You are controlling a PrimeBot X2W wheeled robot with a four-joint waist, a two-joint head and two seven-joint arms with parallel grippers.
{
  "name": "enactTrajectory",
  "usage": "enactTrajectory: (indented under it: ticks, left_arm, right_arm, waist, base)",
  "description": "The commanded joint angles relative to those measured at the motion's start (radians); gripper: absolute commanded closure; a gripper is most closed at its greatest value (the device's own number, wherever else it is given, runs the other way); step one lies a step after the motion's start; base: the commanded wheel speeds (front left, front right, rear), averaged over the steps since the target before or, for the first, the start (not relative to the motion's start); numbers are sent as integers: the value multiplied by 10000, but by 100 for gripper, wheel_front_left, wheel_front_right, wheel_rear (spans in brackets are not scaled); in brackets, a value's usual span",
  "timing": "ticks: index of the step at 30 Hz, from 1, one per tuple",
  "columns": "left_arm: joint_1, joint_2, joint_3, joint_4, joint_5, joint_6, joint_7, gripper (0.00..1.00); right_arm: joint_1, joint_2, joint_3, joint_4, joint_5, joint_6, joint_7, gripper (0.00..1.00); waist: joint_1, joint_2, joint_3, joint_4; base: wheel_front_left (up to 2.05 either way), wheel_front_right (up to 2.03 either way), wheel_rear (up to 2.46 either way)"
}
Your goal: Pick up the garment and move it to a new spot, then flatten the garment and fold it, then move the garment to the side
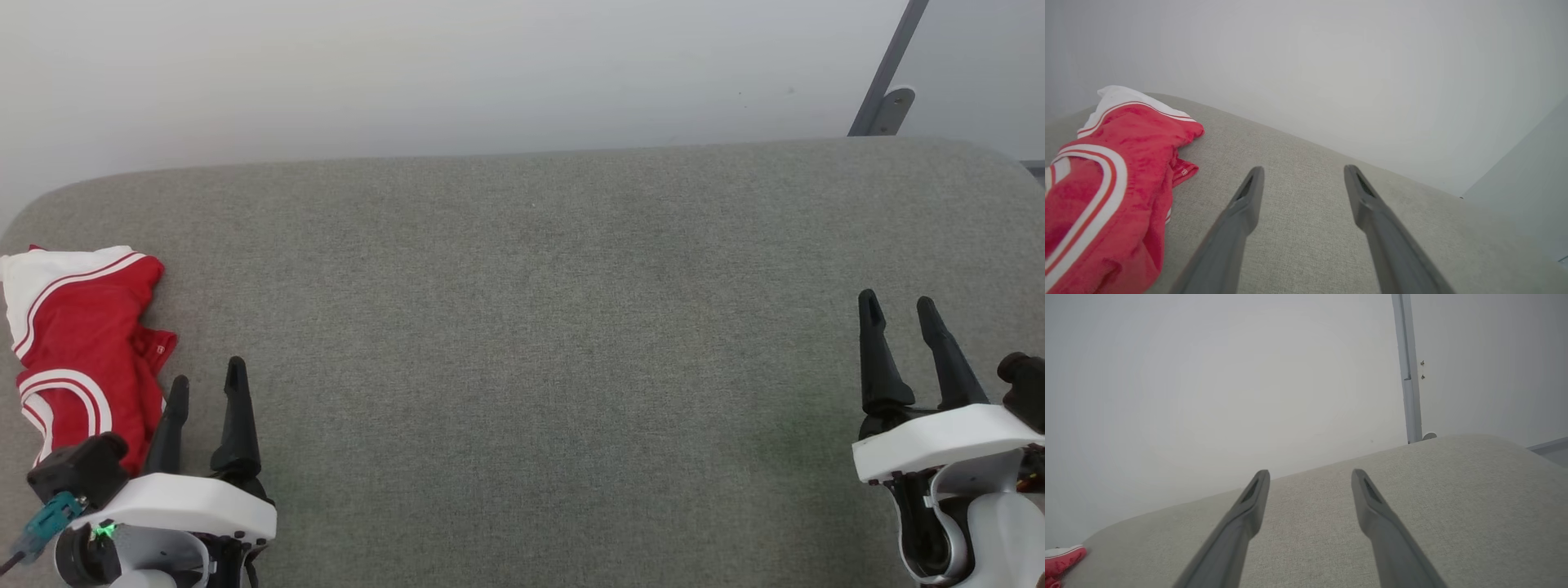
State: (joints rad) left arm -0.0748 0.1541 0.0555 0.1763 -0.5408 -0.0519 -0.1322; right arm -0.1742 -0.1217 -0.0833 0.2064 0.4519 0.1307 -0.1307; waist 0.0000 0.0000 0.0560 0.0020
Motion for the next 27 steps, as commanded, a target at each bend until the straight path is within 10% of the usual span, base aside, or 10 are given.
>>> enactTrajectory:
  ticks: [1,27]
  left_arm:
    - [-60,92,-49,-104,338,57,-109,0]
    - [13,125,16,137,2346,-268,-715,0]
  right_arm:
    - [-224,-31,-25,-116,-330,0,-127,0]
    - [-109,59,-23,72,-2366,0,-732,0]
  waist:
    - [0,0,12,2]
    - [0,0,88,-30]
  base:
    - [0,0,0]
    - [0,0,0]
